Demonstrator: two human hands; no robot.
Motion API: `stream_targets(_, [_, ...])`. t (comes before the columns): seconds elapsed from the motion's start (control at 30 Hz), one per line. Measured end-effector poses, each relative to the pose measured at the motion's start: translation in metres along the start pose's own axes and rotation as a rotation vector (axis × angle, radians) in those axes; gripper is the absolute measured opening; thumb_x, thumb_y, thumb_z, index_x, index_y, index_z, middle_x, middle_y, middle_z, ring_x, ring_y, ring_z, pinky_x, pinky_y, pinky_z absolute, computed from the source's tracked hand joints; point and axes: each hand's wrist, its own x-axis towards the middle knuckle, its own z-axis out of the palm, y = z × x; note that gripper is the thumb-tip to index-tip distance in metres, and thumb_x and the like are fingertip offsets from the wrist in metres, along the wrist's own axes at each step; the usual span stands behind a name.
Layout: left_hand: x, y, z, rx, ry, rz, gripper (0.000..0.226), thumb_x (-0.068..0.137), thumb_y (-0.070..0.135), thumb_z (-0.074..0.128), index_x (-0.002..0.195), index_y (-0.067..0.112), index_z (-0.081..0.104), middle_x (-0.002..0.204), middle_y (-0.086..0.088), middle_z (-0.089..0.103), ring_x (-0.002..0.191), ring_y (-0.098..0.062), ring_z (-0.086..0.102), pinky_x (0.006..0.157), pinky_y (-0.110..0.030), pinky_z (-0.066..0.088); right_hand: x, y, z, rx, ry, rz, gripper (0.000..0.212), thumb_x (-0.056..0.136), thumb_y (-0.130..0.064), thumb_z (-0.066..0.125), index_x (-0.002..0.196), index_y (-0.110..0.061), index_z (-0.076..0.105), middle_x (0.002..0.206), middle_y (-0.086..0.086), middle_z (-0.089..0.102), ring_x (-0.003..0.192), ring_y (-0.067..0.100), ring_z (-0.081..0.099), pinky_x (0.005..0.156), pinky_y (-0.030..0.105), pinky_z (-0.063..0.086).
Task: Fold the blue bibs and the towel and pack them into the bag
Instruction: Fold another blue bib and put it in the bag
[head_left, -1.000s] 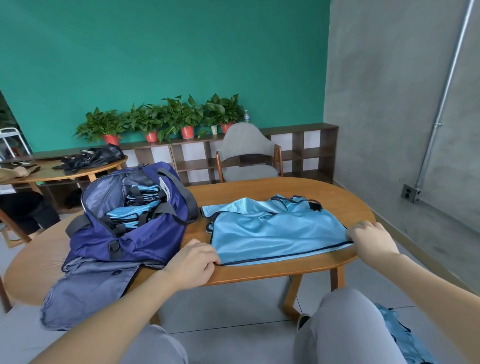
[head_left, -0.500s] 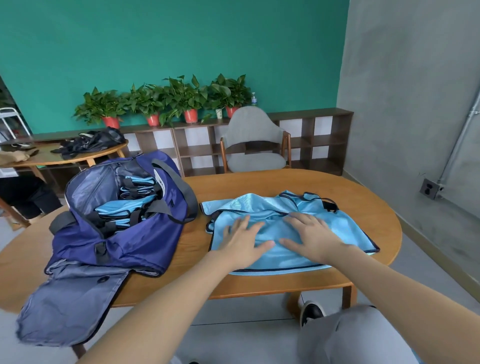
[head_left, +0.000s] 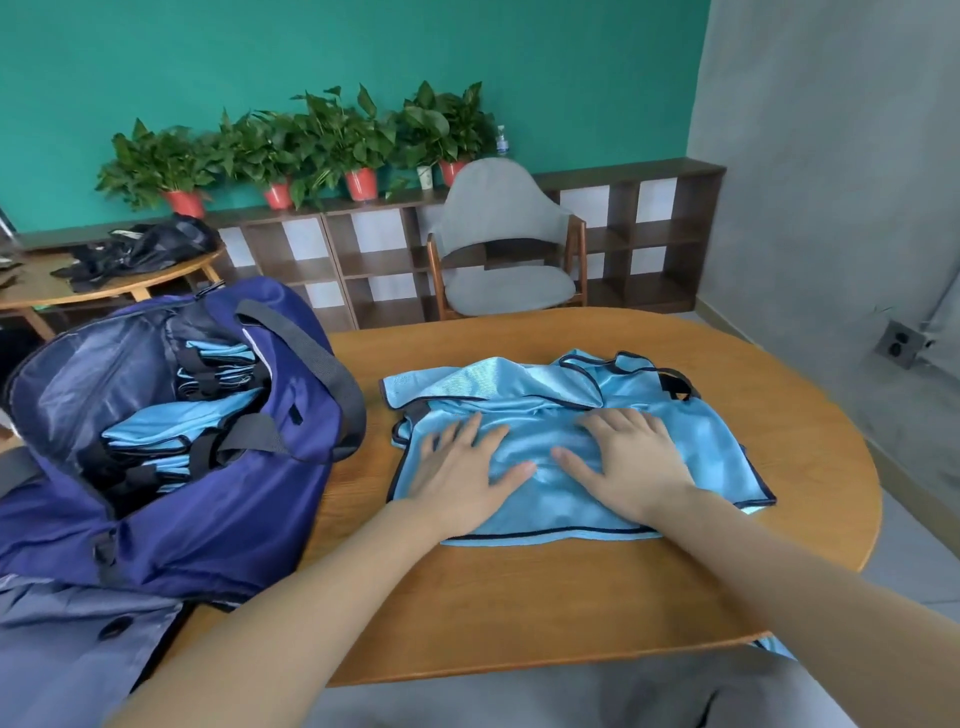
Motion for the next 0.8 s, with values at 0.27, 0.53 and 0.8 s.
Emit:
stream_targets(0.27, [0.047,-0.042,-0.035,-0.059,0.428,0.092,0.029,0.097,0.014,0.064,0.125,0.017,0.069,0.119,-0.003,0.069,0.114,-0.030,0.055,0.098,-0.042,0.043,0.065,-0.008,-0.005,0.049,0.044,0.024,0.031,0.101,-0.029,0.052,0.130,-0.022,0.062,0.131,0.001,0.061,0.123,0.027,0.048,0.102,0.041,0.039])
stream_targets(0.53, [0.071,-0.060,-0.048,0.218,0.254,0.087,0.026,0.094,0.041,0.068,0.116,0.027,0.069,0.125,0.009,0.060,0.119,-0.020,0.040,0.094,-0.036,0.031,0.086,0.011,0.000,0.128,-0.039,0.140,0.019,0.096,-0.039,0.059,0.088,-0.024,0.068,0.080,-0.002,0.067,0.086,0.025,0.063,0.071,0.035,0.043])
stream_targets(0.8, [0.074,-0.060,-0.059,0.111,0.442,0.055,0.017,0.101,0.024,0.056,0.104,0.025,0.073,0.103,0.006,0.067,0.101,-0.021,0.052,0.082,-0.034,0.035,0.079,0.015,-0.028,0.318,0.111,0.120,0.016,0.100,-0.033,0.062,0.098,-0.023,0.074,0.093,-0.007,0.069,0.086,0.019,0.063,0.070,0.040,0.056])
